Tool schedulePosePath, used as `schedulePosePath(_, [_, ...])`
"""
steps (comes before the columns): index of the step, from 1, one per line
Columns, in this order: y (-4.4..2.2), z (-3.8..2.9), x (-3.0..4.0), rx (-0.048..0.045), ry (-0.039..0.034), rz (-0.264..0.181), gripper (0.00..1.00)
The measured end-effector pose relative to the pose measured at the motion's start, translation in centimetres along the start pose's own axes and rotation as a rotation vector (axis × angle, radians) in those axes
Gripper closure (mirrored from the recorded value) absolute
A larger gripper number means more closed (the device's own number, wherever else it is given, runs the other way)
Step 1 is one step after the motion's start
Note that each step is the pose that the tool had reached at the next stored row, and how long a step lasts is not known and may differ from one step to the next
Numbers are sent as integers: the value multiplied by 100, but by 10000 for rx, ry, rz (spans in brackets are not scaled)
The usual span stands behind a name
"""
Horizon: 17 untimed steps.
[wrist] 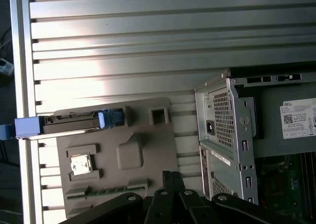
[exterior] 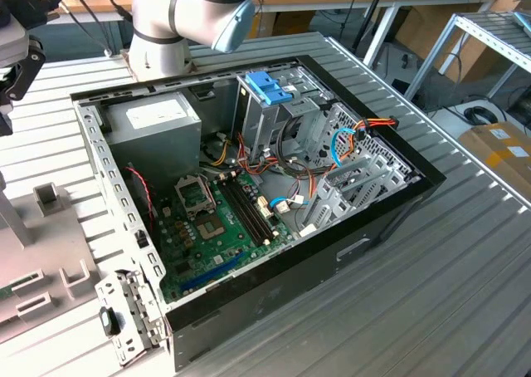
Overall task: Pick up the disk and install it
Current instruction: 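Reach for the disk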
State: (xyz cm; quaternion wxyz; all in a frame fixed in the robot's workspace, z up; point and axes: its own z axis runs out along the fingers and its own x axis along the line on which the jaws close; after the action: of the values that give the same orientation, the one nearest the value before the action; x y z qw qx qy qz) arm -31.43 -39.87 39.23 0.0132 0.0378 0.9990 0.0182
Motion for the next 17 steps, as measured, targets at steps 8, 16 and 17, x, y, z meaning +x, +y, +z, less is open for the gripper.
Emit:
schedulePosePath(8, [-4,-2,60,0,0,0,90])
schedulePosePath(16, [-10,-4,133,0,0,-1,90])
schedulePosePath(17, [-11,-4,138,0,0,0,90])
